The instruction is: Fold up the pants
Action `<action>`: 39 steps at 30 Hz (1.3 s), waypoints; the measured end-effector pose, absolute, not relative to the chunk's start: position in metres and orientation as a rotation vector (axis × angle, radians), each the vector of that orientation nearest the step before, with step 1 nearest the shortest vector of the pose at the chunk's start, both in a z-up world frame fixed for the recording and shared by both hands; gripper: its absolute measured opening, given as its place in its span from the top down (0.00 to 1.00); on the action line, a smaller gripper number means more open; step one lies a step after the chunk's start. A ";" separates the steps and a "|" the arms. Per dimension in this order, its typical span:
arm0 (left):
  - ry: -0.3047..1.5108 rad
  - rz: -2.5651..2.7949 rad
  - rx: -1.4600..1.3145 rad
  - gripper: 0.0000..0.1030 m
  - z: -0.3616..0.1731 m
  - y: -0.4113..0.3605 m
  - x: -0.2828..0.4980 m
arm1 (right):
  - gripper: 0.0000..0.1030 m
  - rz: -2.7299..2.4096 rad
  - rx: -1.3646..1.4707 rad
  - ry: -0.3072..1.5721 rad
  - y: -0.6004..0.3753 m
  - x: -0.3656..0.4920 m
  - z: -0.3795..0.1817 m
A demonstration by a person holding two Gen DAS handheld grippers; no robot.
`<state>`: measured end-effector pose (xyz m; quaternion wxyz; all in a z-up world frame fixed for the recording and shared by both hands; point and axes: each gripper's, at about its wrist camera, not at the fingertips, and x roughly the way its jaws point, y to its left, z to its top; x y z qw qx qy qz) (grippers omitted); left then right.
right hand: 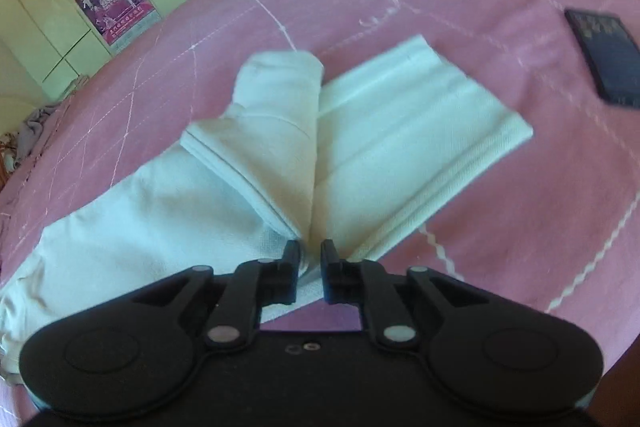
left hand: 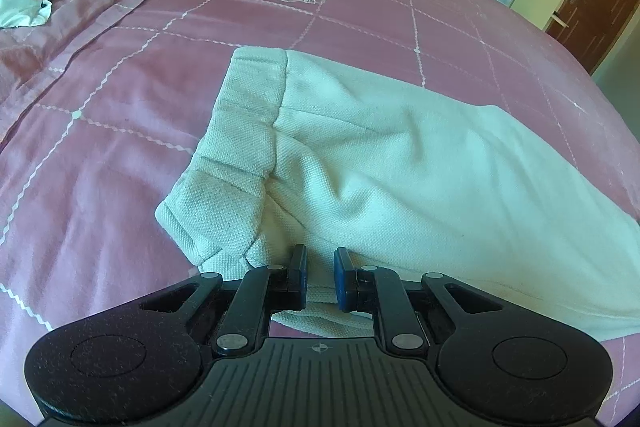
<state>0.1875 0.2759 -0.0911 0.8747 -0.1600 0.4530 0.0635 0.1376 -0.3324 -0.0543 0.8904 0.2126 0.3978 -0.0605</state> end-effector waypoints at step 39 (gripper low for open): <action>0.740 0.225 -0.628 0.36 -0.078 0.314 0.137 | 0.69 -0.187 0.582 0.689 -0.410 0.134 -0.049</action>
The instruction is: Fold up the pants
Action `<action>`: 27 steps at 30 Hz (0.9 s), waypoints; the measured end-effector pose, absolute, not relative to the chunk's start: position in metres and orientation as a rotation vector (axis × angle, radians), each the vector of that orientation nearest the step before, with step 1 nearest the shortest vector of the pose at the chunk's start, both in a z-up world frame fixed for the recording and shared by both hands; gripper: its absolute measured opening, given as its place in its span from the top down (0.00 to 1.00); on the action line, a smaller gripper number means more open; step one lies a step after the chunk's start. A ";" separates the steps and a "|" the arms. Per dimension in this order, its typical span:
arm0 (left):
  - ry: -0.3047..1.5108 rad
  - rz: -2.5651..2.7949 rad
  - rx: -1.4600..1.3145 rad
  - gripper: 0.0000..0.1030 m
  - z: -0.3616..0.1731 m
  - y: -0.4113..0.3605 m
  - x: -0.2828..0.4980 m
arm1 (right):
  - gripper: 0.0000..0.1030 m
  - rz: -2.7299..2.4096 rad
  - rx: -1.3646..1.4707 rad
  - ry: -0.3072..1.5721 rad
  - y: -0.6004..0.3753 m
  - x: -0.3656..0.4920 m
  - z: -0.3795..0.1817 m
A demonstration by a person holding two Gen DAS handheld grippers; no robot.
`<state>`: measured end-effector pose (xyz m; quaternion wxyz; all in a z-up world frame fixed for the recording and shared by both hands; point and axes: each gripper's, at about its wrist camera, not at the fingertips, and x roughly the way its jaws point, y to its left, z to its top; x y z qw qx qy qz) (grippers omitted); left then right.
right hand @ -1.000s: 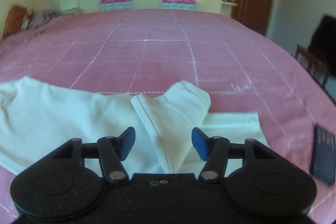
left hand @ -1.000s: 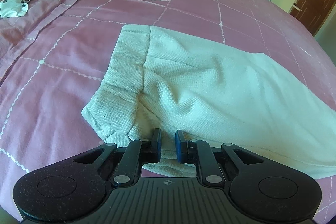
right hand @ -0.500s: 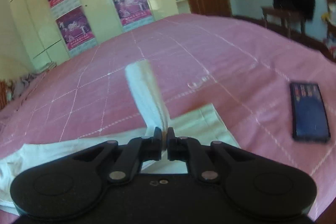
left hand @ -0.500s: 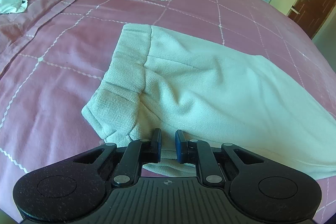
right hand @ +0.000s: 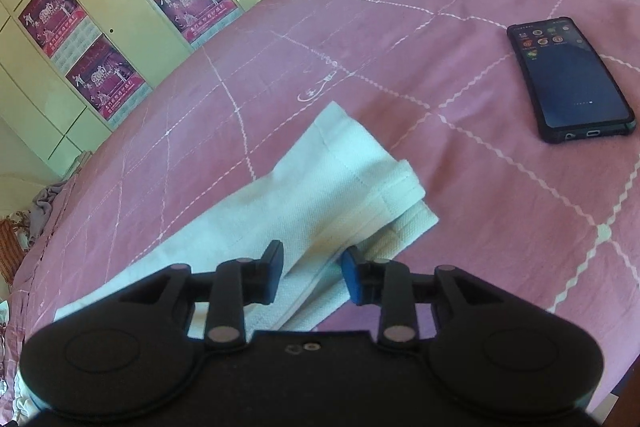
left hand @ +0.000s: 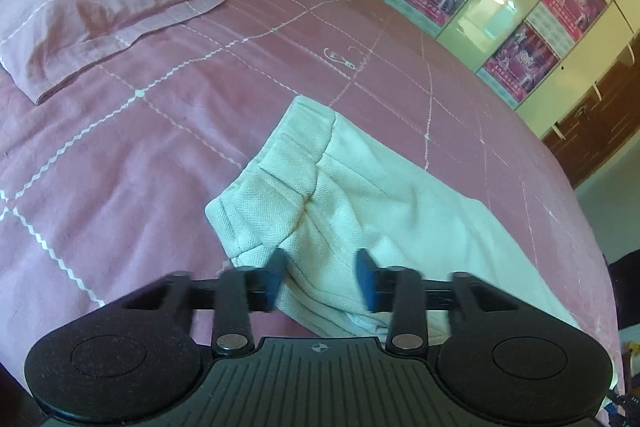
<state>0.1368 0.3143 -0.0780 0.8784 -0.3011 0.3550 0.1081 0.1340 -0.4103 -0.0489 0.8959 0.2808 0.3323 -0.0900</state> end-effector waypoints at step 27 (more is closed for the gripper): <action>0.713 0.170 -0.731 0.87 -0.118 0.351 0.141 | 0.92 -0.179 0.505 0.749 -0.411 0.147 -0.060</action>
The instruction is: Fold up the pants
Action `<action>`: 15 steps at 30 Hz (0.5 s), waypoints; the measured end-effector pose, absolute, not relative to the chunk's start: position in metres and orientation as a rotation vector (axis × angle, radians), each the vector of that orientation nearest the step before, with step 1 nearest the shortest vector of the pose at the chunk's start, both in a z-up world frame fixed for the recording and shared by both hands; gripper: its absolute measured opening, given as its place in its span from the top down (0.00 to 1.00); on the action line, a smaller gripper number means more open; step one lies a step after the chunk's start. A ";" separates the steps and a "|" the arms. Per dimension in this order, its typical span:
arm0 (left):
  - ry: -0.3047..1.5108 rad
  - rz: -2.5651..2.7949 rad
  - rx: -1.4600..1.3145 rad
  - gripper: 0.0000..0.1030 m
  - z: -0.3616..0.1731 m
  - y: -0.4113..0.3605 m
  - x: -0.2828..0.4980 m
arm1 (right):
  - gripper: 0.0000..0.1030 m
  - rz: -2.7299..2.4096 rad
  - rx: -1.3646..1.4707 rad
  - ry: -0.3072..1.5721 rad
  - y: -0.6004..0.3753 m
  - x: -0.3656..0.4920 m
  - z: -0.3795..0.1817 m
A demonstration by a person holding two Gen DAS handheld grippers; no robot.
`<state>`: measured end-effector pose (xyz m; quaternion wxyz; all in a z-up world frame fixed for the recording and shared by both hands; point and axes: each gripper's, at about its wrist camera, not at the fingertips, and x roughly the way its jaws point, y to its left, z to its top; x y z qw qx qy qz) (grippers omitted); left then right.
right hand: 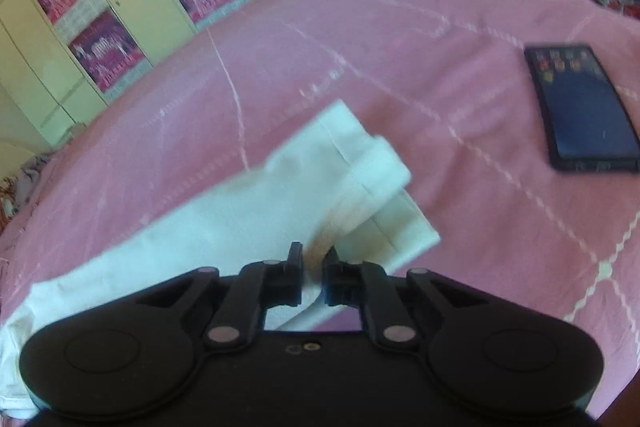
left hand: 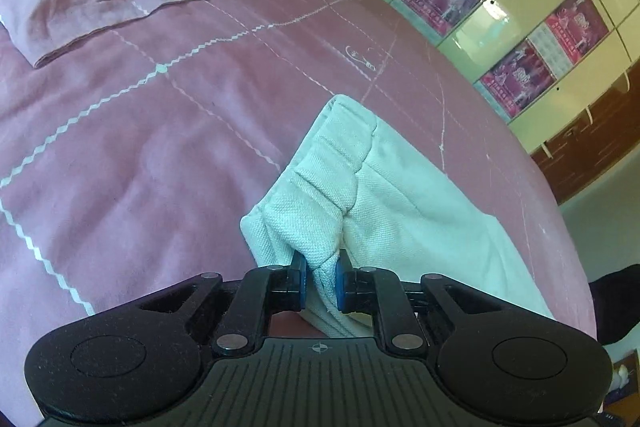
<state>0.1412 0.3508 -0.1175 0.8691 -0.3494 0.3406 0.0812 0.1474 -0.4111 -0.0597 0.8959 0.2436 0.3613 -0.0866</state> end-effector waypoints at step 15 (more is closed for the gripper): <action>0.602 0.138 -0.325 0.47 -0.024 0.264 0.178 | 0.80 0.070 0.201 0.608 -0.281 0.183 0.002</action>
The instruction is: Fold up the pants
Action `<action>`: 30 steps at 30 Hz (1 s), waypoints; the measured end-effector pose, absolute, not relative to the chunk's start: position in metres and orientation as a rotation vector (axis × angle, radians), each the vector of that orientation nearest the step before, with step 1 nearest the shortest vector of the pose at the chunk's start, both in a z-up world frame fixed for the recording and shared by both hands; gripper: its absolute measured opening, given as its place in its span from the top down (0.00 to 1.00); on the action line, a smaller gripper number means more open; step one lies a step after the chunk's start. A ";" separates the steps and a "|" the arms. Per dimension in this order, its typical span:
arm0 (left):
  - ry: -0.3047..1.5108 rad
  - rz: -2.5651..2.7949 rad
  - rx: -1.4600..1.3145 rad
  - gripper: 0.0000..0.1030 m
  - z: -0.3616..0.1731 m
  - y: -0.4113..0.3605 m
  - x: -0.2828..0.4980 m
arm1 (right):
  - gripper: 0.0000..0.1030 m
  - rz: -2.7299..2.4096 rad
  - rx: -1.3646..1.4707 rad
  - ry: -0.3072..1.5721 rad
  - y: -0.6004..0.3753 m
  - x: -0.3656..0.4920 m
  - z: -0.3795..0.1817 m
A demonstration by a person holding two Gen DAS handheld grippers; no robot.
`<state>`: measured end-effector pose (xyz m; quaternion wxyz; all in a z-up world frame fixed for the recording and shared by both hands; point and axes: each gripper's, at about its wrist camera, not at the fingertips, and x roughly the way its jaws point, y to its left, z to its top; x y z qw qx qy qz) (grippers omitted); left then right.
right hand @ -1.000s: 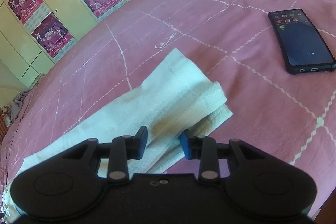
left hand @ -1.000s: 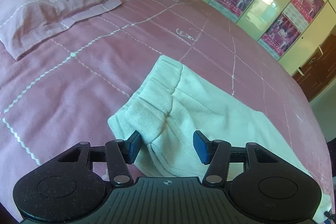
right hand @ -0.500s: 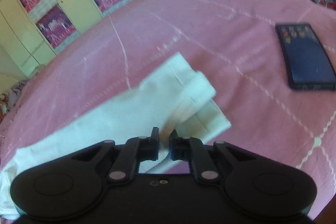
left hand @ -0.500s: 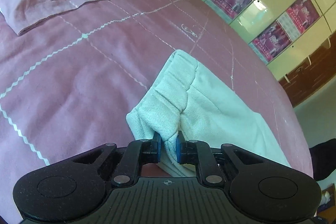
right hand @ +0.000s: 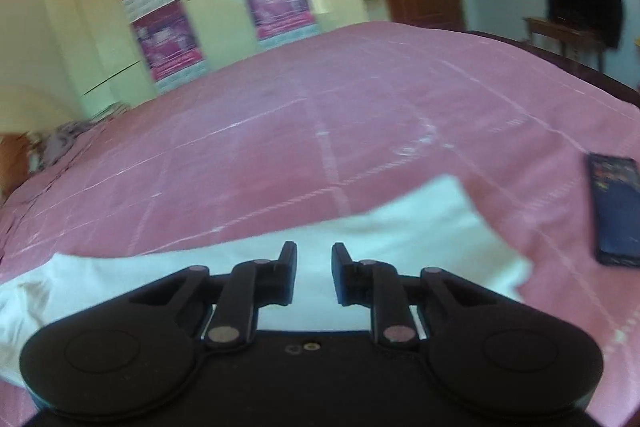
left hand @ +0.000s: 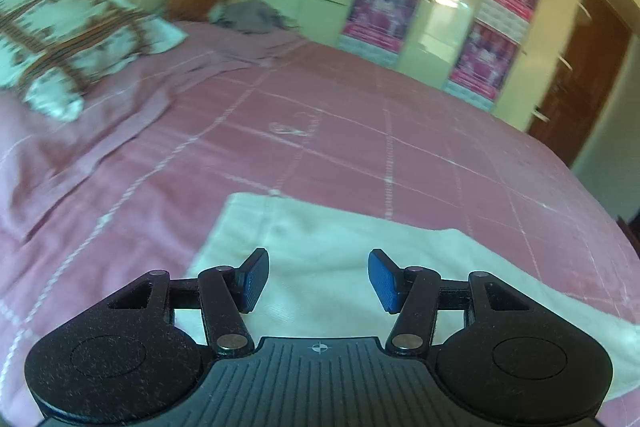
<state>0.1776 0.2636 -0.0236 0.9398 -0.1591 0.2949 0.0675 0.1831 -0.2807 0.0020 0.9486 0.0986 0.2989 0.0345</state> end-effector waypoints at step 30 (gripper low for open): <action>0.833 -0.006 -0.091 0.25 -0.086 0.159 0.241 | 0.89 -0.009 0.257 0.791 -0.318 0.244 -0.056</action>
